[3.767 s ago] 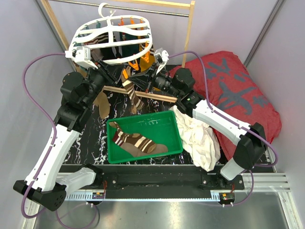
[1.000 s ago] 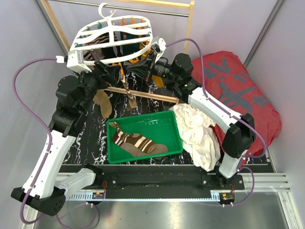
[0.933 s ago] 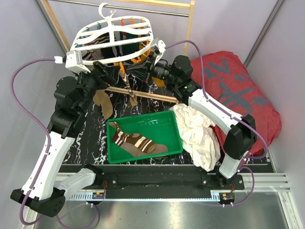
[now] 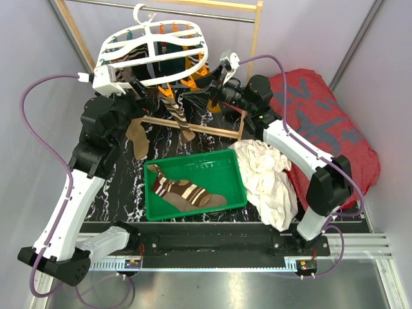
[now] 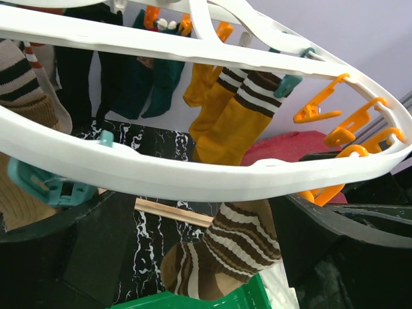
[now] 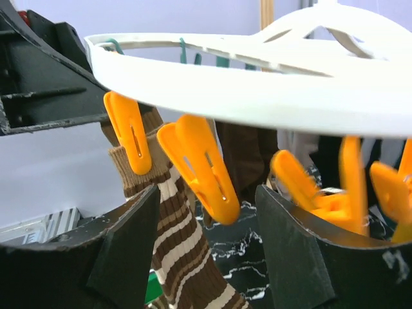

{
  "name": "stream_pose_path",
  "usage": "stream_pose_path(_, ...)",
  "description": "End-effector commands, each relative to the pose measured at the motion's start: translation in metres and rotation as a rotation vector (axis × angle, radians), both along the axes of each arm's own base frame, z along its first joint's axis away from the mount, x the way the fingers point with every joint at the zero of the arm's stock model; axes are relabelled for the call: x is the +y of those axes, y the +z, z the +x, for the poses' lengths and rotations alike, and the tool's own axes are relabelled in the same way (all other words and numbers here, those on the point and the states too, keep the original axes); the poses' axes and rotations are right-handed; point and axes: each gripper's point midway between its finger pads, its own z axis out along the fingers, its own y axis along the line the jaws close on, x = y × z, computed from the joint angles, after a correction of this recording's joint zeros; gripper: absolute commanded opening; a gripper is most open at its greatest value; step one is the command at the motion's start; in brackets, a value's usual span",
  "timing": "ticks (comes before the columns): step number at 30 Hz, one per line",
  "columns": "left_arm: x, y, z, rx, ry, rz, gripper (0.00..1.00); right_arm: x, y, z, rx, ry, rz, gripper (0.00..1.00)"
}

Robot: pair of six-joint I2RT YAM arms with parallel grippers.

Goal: Clip the socks to the hanger
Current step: Open the clamp at the hanger.

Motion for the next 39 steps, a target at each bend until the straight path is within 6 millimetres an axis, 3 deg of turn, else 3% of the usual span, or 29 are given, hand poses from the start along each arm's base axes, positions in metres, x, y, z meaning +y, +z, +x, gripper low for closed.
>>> stream_pose_path(1, 0.011, 0.036, -0.01, -0.093, 0.03, -0.011, 0.88, 0.006, 0.035, -0.014, -0.099, 0.095, 0.055, 0.7)
stream_pose_path(25, 0.007, 0.041, -0.015, -0.098, -0.001, -0.029, 0.88, 0.022, 0.054, -0.03, -0.112, 0.253, 0.071, 0.62)
stream_pose_path(33, 0.007, 0.047, -0.02, -0.109, -0.011, -0.037, 0.87, 0.024, 0.05, -0.035, -0.097, 0.236, 0.066, 0.37)
stream_pose_path(37, 0.0, 0.056, -0.028, -0.123, -0.063, -0.049, 0.87, 0.029, 0.052, -0.046, -0.108, 0.2, 0.048, 0.21)
stream_pose_path(39, -0.005, 0.06, -0.033, -0.126, -0.093, -0.064, 0.87, 0.031, 0.047, -0.048, -0.111, 0.176, 0.025, 0.2)
